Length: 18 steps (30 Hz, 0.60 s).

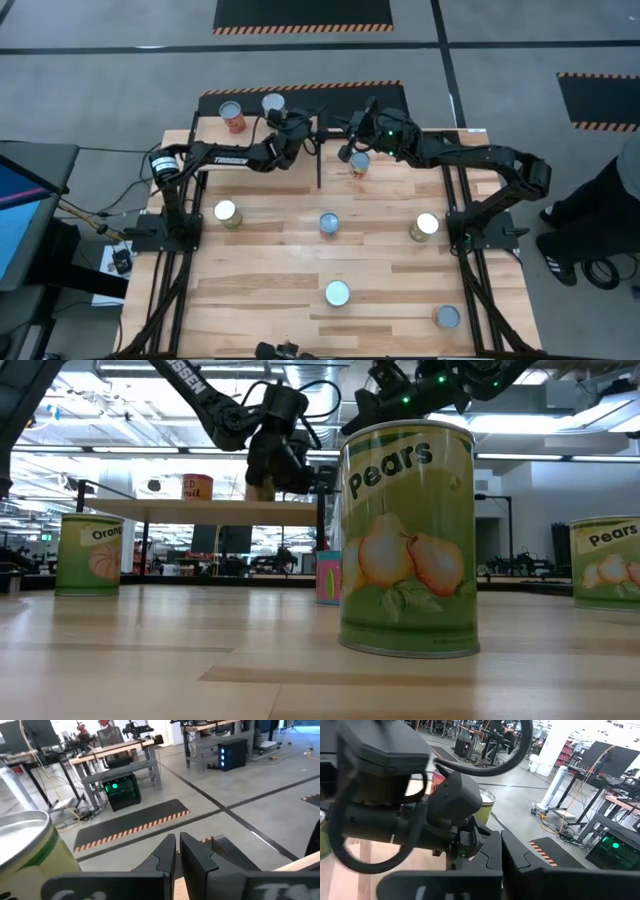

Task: Pick and place cans onto a shelf
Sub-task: Put the top canned oranges on the shelf

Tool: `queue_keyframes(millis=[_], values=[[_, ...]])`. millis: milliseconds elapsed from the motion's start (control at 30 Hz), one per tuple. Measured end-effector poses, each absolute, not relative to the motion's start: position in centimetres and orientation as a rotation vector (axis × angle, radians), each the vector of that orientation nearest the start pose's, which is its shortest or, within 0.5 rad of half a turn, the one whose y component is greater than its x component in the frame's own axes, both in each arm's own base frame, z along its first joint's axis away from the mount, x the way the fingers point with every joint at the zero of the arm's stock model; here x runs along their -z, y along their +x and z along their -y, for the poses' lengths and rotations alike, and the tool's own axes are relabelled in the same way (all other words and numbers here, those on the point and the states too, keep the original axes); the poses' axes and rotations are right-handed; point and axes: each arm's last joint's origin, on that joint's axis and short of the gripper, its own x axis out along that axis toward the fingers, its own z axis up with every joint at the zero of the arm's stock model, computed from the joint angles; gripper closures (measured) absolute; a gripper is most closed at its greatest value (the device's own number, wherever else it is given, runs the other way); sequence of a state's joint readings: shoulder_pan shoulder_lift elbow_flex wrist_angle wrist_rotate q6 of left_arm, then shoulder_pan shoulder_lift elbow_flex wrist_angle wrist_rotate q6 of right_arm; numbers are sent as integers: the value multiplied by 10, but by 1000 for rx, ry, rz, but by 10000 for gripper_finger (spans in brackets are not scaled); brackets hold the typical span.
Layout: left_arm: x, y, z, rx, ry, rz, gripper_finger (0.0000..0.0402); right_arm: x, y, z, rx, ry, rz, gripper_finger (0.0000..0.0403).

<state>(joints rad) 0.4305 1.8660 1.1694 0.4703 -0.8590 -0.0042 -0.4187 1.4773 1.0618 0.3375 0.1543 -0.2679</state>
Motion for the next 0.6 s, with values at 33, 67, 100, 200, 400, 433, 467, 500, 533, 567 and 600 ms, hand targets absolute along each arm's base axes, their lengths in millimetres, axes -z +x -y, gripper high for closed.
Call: queue_keyframes(millis=[33,67,100,200,400,433,467,500,533,567,600], values=[[-226,363,-186,-1287,64,-241,385,-315,309,142,559,-251,-156,398],[-228,364,-182,-1289,84,-249,385,-314,309,142,558,-252,-159,398],[-229,365,-177,-1283,105,-261,385,-314,309,142,557,-255,-165,399],[-233,361,-161,-1240,141,-242,385,-313,308,142,553,-264,-188,397],[-269,318,-138,-1110,268,-222,385,-320,297,138,551,-269,-222,399],[-278,310,-136,-1087,291,-246,385,-323,295,137,550,-276,-217,399],[-290,299,-133,-1067,315,-276,385,-326,293,135,549,-279,-213,398],[-302,289,-131,-1040,332,-306,385,-328,291,134,549,-280,-209,397],[-314,279,-129,-1009,345,-328,385,-331,289,133,551,-281,-199,396],[-325,270,-129,-975,351,-363,385,-333,287,132,552,-282,-195,396],[-333,260,-129,-947,351,-405,385,-335,286,132,551,-284,-192,396]])
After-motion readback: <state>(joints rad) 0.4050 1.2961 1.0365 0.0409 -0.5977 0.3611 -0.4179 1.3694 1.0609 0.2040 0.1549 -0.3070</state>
